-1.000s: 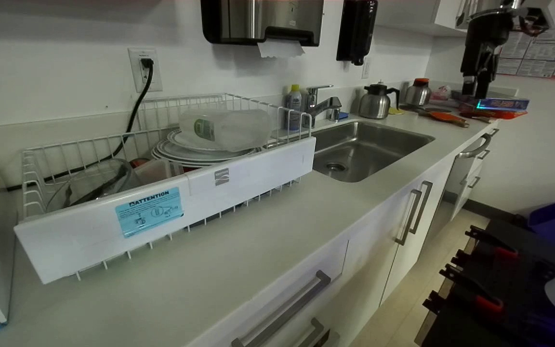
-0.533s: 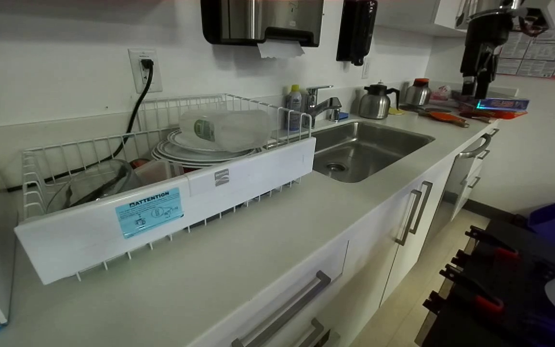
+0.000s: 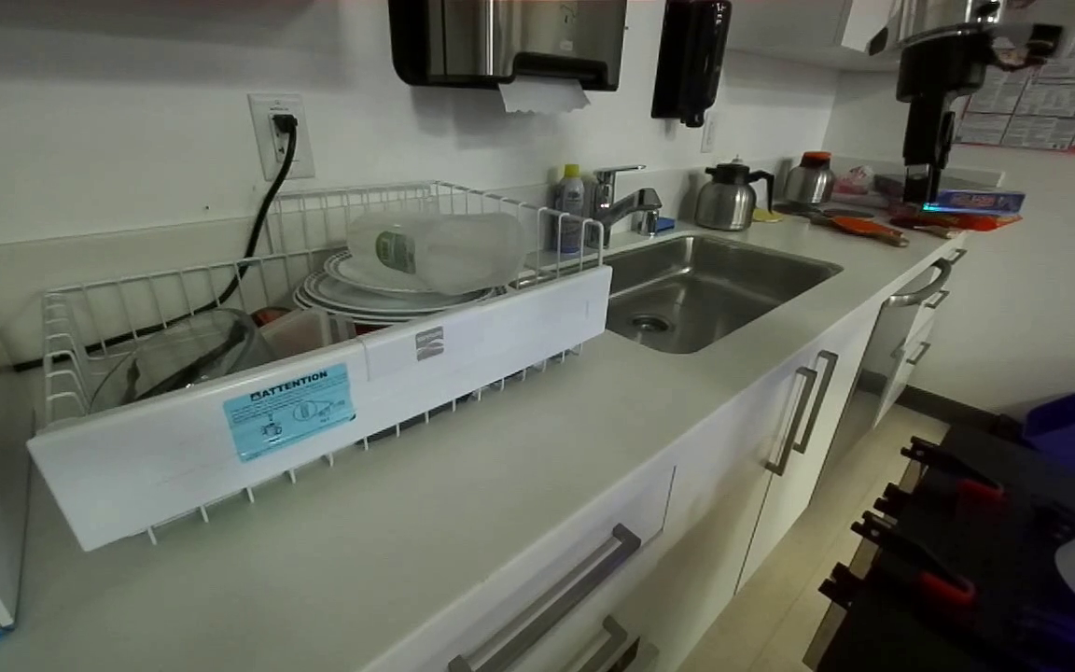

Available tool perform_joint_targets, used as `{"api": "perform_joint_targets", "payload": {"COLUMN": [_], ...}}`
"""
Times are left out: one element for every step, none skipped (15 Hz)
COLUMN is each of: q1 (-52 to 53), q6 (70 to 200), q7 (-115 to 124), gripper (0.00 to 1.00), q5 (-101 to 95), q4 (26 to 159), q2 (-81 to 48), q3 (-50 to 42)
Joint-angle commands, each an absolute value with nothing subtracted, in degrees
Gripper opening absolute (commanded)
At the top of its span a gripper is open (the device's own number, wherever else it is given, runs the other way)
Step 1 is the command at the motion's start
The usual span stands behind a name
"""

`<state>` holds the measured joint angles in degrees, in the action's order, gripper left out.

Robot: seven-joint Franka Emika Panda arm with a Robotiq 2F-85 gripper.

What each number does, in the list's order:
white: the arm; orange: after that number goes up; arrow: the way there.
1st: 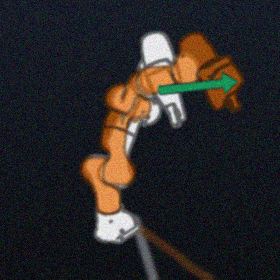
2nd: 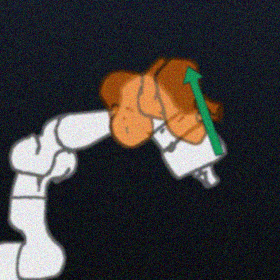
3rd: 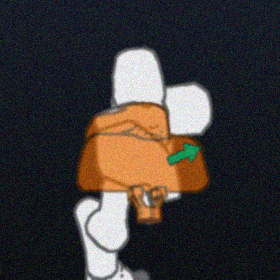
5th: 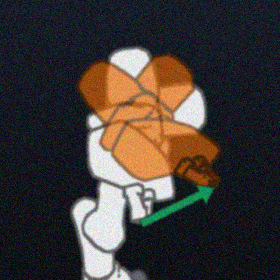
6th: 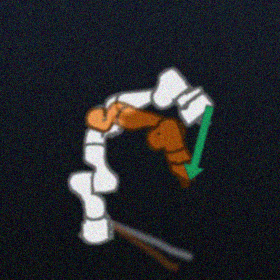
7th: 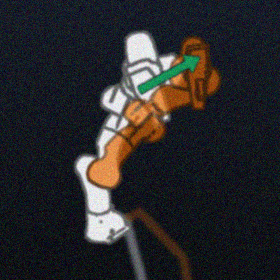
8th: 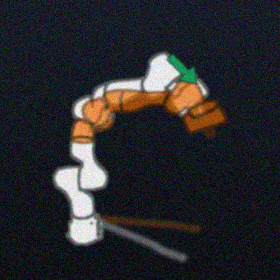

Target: Open the top drawer of the middle cabinet

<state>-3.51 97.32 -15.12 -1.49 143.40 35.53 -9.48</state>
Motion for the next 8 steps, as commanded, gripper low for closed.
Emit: {"api": "perform_joint_targets", "payload": {"q1": [0.34,1.96,3.73,2.07,3.15,3.27,3.12,2.96], "q6": [99.26,98.84,98.4,97.37,97.36,97.36,97.36,97.37], "q7": [-16.8,-17.13,-17.61,-15.55,-15.05,-14.98,-15.01,-15.08], "gripper": [1.0,1.0,1.0,1.0,1.0,1.0,1.0,1.0], "q5": [-2.36,-1.97,-1.72,-1.79,-1.74,-1.74,-1.73,-1.7], "q4": [152.95,154.51,155.74,151.35,152.46,152.56,152.43,152.31], "q2": [45.22,47.25,48.93,42.91,44.29,44.68,44.55,44.21], "q3": [-4.17,-2.8,-1.7,-3.36,-2.73,-2.73,-2.95,-3.32]}}
